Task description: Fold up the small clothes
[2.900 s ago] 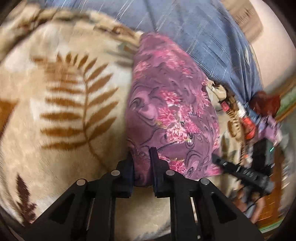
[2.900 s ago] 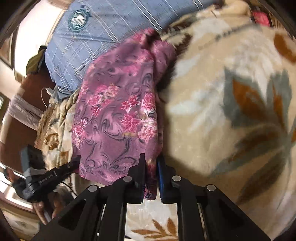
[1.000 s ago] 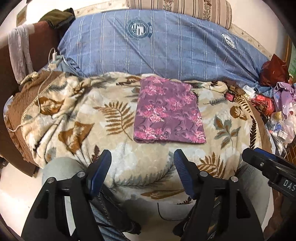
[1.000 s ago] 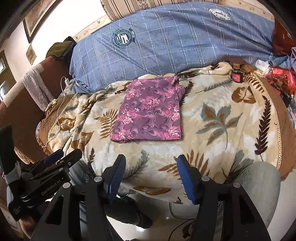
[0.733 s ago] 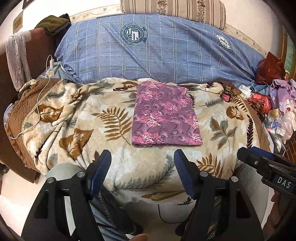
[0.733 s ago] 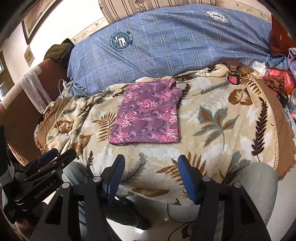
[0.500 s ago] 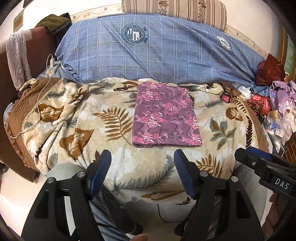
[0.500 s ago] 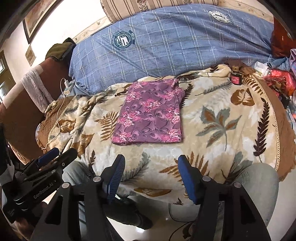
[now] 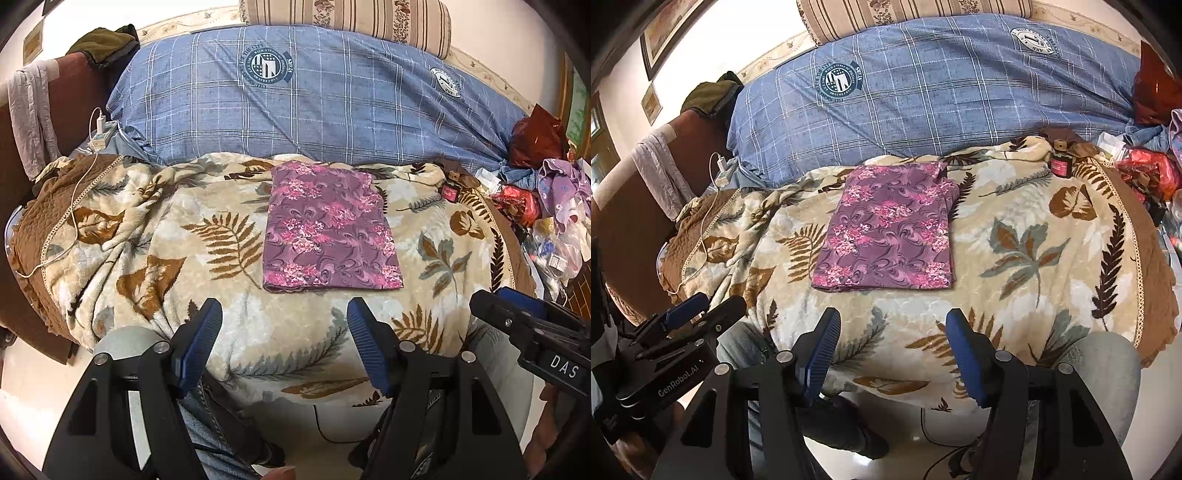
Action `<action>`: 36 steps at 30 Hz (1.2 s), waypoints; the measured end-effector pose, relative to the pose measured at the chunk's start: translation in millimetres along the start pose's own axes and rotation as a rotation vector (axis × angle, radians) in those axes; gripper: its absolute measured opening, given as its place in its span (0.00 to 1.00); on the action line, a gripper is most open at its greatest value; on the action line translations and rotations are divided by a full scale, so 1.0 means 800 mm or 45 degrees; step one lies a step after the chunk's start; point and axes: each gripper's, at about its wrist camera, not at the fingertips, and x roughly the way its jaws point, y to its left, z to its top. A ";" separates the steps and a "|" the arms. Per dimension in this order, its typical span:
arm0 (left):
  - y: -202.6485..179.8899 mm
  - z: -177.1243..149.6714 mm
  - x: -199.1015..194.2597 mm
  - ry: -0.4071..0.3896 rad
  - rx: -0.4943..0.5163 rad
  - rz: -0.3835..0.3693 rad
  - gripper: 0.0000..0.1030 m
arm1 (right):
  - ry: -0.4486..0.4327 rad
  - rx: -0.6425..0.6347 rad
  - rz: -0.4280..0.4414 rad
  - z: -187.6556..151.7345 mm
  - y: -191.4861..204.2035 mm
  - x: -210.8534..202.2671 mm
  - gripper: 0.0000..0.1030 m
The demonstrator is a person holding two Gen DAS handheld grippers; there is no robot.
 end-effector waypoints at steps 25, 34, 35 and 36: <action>-0.005 -0.002 0.007 0.014 0.017 -0.013 0.68 | 0.015 0.002 -0.016 0.001 0.001 0.005 0.60; -0.003 -0.002 0.009 0.016 0.015 -0.012 0.68 | 0.017 0.004 -0.016 0.000 0.002 0.006 0.60; -0.003 -0.001 0.009 0.016 0.016 -0.014 0.68 | 0.018 0.005 -0.016 0.000 0.002 0.006 0.60; -0.004 -0.002 0.009 0.019 0.015 -0.017 0.68 | 0.019 0.006 -0.015 -0.001 0.001 0.006 0.60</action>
